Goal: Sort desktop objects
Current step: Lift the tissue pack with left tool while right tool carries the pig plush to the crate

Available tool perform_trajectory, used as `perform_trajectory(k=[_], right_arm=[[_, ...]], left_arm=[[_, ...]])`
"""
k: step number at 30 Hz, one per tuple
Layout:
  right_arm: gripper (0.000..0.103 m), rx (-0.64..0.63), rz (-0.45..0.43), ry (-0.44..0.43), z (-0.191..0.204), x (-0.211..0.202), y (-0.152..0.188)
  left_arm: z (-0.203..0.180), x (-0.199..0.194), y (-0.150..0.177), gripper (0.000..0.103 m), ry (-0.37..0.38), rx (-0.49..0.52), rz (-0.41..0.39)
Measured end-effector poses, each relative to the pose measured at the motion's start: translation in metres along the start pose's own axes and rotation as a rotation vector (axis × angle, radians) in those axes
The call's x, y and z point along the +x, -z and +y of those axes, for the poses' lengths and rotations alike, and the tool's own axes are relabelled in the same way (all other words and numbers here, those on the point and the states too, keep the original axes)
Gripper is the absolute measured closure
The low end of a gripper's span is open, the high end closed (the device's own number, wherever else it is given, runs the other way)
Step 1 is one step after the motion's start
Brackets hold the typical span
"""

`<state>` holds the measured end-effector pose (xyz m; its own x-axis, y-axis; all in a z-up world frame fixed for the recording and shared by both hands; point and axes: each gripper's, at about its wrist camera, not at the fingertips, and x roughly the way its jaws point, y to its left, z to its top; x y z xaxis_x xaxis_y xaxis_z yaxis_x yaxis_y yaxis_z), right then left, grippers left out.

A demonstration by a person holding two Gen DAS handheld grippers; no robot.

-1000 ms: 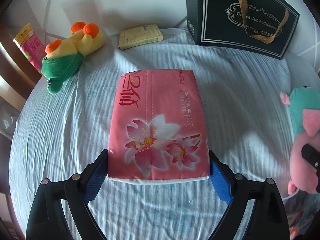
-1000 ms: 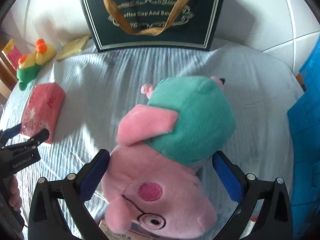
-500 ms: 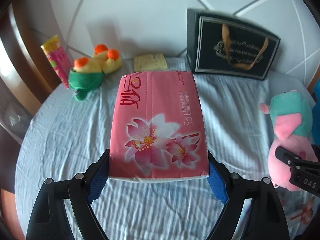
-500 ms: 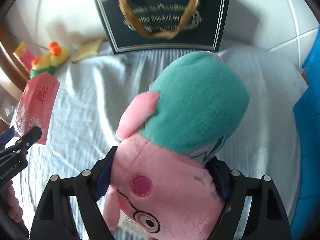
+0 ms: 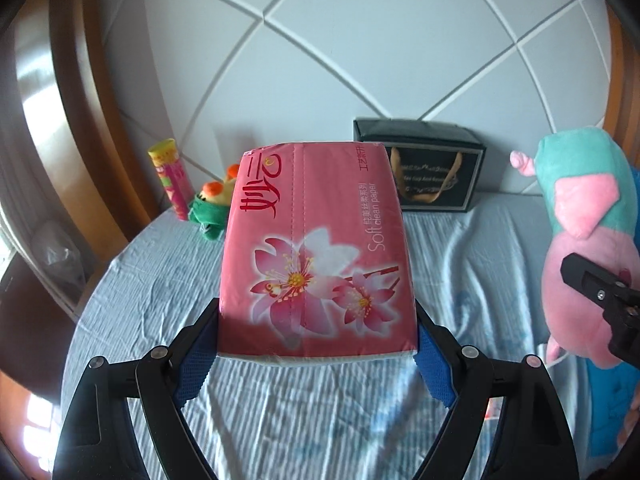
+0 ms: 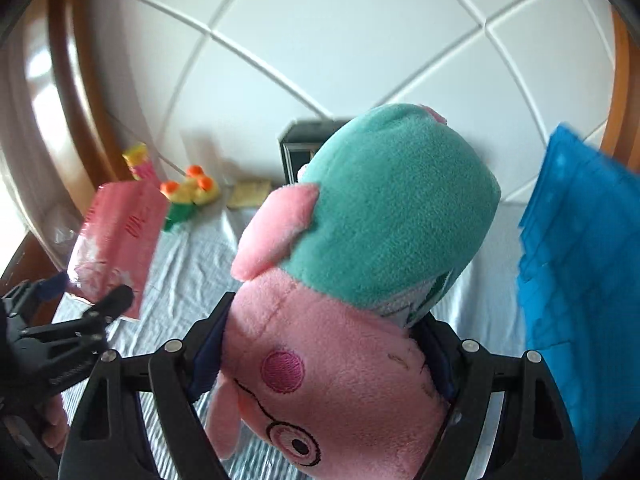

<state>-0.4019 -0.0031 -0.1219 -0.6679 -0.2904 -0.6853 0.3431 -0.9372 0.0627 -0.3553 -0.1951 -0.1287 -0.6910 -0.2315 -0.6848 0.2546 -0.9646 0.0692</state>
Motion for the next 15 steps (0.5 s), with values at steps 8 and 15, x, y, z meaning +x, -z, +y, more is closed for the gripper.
perform_trajectory(k=[8, 15], right_arm=[[0.021, -0.077, -0.105, -0.067, -0.013, -0.089, 0.019], [0.021, -0.120, -0.167, -0.068, -0.032, -0.153, 0.040]], left_arm=[[-0.031, -0.077, 0.027, 0.016, -0.051, -0.065, -0.056], [-0.054, -0.130, 0.049, 0.016, -0.046, -0.084, -0.082]])
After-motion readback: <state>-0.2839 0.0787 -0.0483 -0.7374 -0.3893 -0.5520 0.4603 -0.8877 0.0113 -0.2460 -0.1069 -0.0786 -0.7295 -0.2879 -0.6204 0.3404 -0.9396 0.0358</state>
